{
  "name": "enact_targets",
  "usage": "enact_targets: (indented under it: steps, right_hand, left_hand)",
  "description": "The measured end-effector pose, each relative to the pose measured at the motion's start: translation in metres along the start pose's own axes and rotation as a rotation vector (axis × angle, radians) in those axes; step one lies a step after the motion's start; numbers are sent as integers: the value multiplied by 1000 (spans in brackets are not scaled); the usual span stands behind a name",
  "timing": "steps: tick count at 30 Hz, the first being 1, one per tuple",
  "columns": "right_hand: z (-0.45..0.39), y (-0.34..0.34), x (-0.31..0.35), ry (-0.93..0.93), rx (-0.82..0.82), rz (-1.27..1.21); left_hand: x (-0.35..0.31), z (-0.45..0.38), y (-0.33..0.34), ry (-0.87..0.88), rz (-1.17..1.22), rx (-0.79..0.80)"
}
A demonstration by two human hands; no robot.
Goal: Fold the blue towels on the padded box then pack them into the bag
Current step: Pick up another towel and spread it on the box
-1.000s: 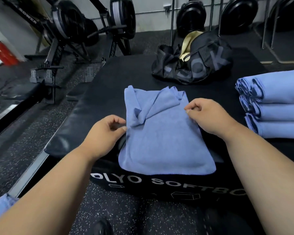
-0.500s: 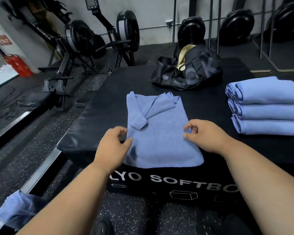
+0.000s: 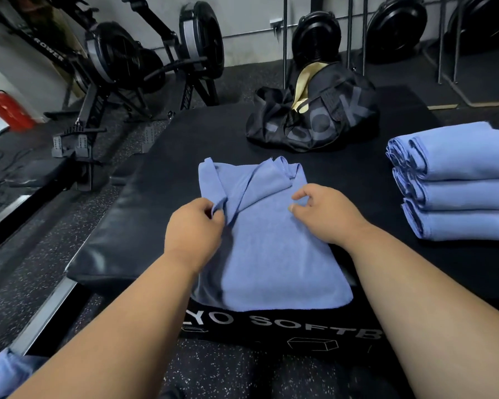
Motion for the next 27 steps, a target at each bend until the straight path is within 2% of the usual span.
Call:
enact_targets:
  steps: [4, 7, 9, 12, 17, 20, 23, 27]
  right_hand:
    - [-10, 4, 19, -67, -46, -24]
    - [-10, 8, 38, -179, -81, -57]
    - [-7, 12, 49, -230, -80, -36]
    - [-1, 20, 62, -262, -42, 49]
    - [8, 45, 69, -335, 197, 239]
    - [15, 58, 64, -282, 333, 282]
    - [18, 65, 55, -205, 408, 257]
    - [22, 68, 55, -198, 456, 185]
  left_hand:
    - [-1, 31, -21, 87, 536, -24]
    - [-2, 58, -24, 138, 1044, 100]
    - [0, 74, -22, 108, 1204, 178]
    - [6, 94, -17, 56, 1257, 223]
    - [27, 114, -10, -29, 1252, 212]
    - [34, 125, -12, -39, 1244, 194]
    - [43, 135, -14, -38, 1197, 160]
    - [58, 147, -14, -61, 1121, 92]
Point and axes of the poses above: each hand's wrist, its own z-axis away from the middle knuckle, its own y-axis out of the palm, x = y × z, the point moved 5 cm from there along -z, towards the middle knuckle, and after that the axes turned 14 degrees about x, right-handed, at the moved point
